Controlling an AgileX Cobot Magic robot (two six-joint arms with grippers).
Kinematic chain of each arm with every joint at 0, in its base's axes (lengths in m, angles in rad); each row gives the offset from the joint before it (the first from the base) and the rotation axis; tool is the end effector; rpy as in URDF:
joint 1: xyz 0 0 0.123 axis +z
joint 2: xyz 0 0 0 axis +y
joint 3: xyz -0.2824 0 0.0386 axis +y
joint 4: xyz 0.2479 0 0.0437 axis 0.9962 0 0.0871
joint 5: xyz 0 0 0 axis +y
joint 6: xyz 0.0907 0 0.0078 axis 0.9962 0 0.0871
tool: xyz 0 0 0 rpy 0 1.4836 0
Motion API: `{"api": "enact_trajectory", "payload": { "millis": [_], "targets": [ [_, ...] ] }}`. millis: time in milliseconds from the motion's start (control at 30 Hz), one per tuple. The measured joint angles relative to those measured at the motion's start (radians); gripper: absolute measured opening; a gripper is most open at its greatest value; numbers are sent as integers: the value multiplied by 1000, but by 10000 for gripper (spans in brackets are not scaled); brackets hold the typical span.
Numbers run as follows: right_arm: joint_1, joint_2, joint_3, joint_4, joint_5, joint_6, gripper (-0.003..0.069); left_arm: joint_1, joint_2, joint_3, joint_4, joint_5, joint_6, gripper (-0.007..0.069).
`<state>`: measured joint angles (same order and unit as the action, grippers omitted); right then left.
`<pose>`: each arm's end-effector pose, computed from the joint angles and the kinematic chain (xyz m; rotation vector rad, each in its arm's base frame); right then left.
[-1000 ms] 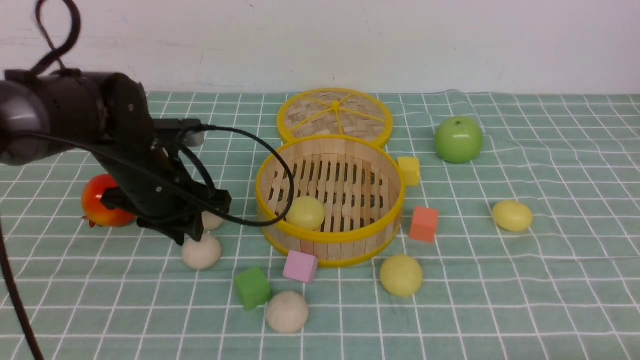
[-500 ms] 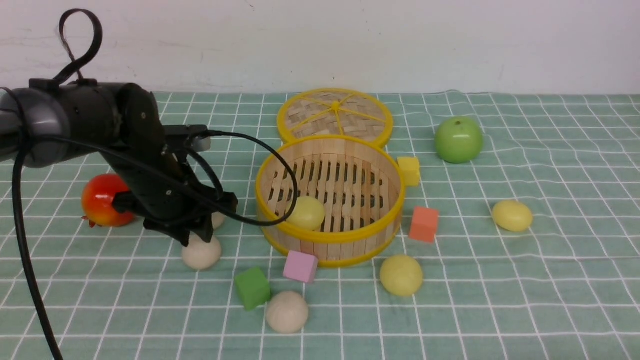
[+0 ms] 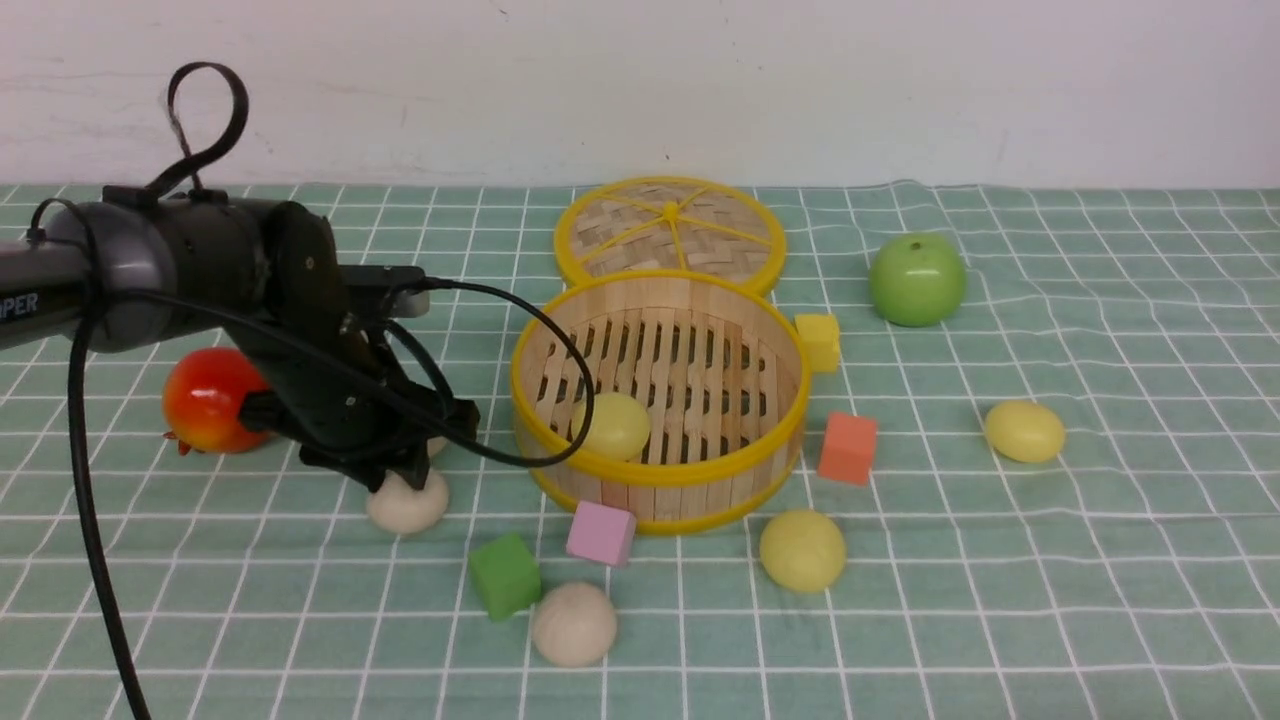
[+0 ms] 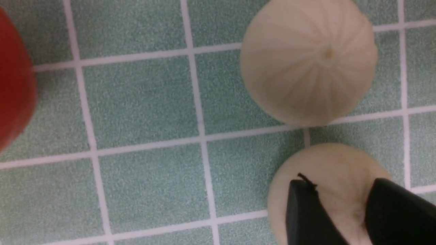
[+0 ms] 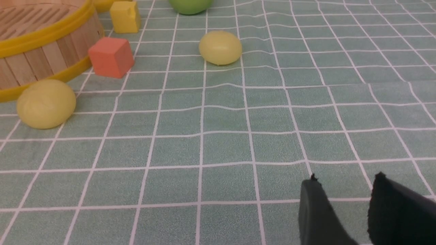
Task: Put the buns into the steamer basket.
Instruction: Use the left arm to grab a steamed stuffed bun, then use the left arm to put the steamed stuffed bun into the steamer
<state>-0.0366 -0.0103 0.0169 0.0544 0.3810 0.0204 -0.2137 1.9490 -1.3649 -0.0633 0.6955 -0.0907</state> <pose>0.0523 -0.0001 0.1737 0.0866 1.8688 0.0426 0.3946 -0.0894 0.1864 0.1138 2.7690 -0.1488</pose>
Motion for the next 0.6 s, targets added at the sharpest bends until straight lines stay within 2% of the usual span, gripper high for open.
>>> {"api": "enact_trajectory", "payload": {
  "millis": [100, 200, 400, 500, 600],
  "targets": [
    [0, 0, 0, 0, 0, 0, 240, 0, 0, -1, -3, 22, 0, 85],
    [0, 0, 0, 0, 0, 0, 240, 0, -8, -1, -6, 65, 0, -6],
    [0, 0, 0, 0, 0, 0, 240, 0, -105, -1, -85, 129, 38, -8],
    [0, 0, 0, 0, 0, 0, 240, 0, -164, -12, -164, 116, 97, -8],
    [0, 0, 0, 0, 0, 0, 240, 0, -189, -58, -297, 74, 199, -8]
  ]
}}
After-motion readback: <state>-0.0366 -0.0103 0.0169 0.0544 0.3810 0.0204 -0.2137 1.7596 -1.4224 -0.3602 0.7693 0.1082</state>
